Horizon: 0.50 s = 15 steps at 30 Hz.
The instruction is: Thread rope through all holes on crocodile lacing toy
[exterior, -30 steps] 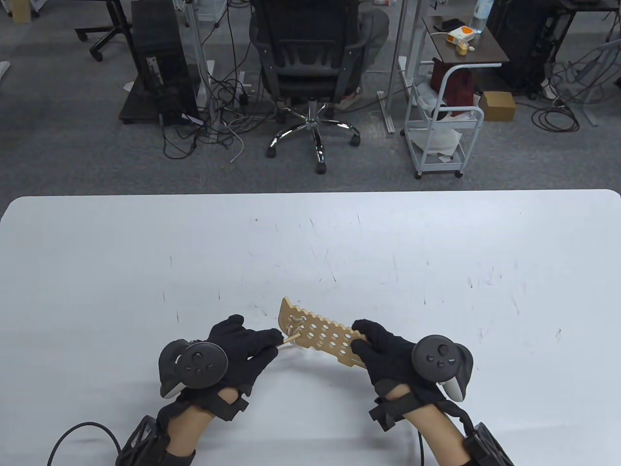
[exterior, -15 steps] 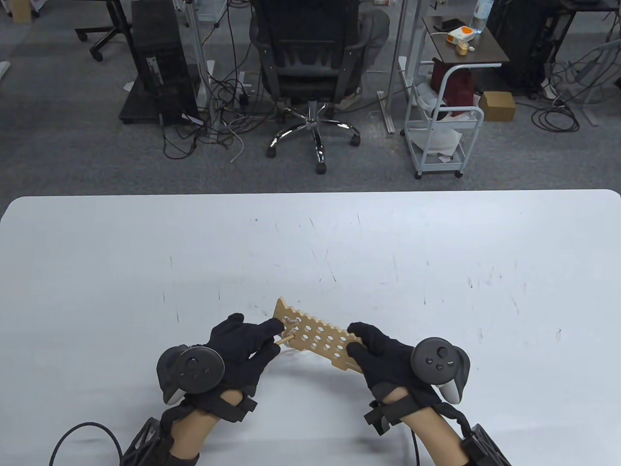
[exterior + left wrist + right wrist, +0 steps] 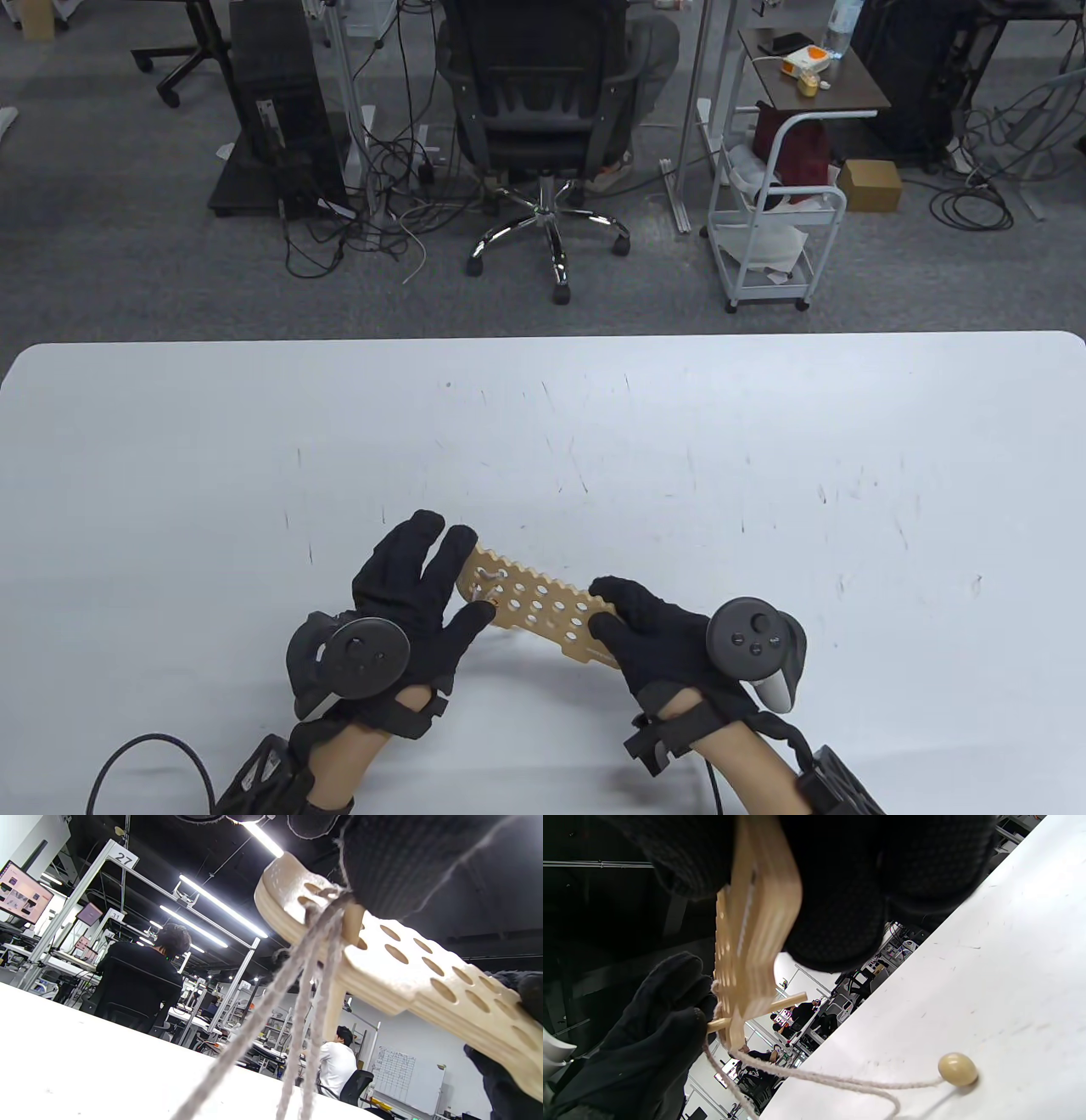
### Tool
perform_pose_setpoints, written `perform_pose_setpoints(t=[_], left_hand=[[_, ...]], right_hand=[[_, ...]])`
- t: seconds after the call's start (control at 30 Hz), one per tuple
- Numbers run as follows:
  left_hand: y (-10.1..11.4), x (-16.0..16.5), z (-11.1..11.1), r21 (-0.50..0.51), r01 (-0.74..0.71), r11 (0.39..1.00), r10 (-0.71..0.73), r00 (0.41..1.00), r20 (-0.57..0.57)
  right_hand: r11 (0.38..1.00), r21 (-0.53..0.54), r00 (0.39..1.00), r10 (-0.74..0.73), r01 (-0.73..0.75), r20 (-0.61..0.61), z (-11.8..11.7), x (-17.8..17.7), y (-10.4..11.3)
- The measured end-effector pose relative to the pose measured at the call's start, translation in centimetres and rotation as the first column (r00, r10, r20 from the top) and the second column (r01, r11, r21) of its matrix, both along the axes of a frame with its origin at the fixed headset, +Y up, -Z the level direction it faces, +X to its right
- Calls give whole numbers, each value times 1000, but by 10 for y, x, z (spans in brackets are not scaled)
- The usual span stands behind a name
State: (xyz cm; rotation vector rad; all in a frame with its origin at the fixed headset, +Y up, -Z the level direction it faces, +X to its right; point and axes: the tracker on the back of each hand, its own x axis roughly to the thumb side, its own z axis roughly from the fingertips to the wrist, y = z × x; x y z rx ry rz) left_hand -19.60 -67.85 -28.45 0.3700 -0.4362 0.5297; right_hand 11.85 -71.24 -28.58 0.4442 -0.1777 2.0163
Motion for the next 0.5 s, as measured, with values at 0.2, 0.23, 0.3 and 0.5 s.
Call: perform_pose_setpoints(t=[0.2, 0.23, 0.3, 0.5], left_hand=[[-1, 1, 0, -11, 1, 1000, -1, 1000, -2], [-1, 1, 0, -17, -6, 1000, 6, 1000, -4], [-2, 0, 0, -28, -20, 999, 20, 1000, -3], [2, -5, 0, -12, -68, 998, 68, 998, -8]], right_hand=[[999, -27, 999, -36, 36, -20, 2, -3, -1], [999, -29, 999, -38, 38, -22, 2, -4, -1], [999, -29, 999, -36, 36, -20, 2, -3, 0], [998, -36, 999, -41, 41, 12, 0, 0, -1]])
